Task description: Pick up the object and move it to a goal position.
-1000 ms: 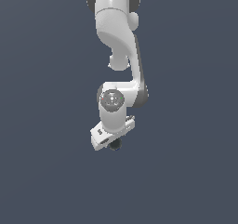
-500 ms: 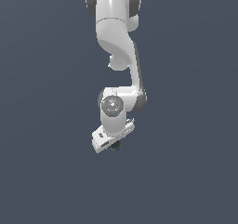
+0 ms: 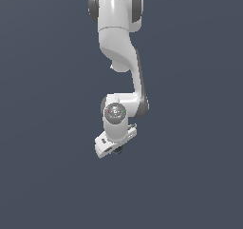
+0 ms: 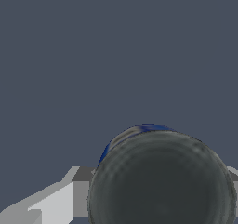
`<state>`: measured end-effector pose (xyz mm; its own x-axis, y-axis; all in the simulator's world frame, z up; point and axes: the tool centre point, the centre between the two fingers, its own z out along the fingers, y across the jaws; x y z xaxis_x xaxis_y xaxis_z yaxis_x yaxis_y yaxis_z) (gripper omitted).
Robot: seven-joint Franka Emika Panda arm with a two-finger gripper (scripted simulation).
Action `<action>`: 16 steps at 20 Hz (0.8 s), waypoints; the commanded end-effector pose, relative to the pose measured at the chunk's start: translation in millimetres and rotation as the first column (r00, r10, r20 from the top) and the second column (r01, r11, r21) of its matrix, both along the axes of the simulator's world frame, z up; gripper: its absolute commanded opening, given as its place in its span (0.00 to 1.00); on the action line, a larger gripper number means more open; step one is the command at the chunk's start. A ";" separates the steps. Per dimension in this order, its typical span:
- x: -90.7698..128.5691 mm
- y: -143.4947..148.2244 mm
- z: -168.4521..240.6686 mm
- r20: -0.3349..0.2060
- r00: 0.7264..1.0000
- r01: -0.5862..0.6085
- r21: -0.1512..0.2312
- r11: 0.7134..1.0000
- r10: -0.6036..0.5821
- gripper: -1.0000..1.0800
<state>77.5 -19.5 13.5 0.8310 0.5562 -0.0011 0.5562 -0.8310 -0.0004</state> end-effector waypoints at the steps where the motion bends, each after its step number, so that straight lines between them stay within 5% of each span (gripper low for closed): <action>1: 0.6 0.2 0.2 0.001 1.000 0.000 0.000 1.000 0.000 0.00; 16: -6.0 -6.2 1.0 0.000 1.000 0.000 0.000 1.000 0.000 0.00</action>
<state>73.2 -23.1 13.6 0.8306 0.5568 -0.0014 0.5568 -0.8306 -0.0011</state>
